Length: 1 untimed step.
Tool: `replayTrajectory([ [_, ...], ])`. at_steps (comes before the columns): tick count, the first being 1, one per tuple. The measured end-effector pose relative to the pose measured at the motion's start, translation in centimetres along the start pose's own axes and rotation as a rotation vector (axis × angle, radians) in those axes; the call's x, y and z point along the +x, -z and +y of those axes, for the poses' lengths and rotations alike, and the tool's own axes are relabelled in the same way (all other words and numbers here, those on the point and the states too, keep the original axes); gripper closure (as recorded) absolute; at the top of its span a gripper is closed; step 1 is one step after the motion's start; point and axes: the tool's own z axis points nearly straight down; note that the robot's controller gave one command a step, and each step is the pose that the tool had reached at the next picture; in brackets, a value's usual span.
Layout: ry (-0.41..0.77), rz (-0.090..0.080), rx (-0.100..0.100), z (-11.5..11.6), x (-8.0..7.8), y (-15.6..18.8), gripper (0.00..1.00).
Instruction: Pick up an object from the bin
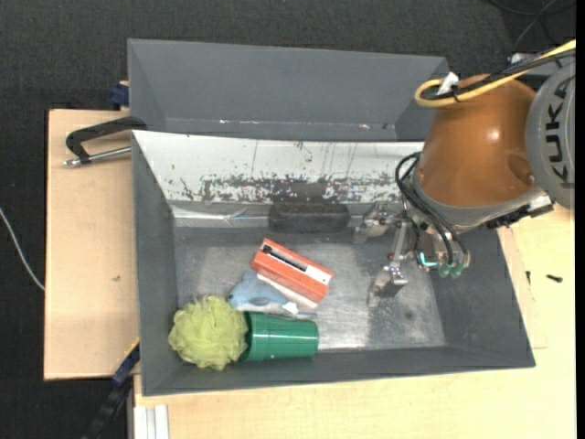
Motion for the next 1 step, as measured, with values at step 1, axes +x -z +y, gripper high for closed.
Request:
replayTrajectory([
  [1, 0.0, -0.006, 0.0, 0.0, -0.08, 0.3, 0.0],
])
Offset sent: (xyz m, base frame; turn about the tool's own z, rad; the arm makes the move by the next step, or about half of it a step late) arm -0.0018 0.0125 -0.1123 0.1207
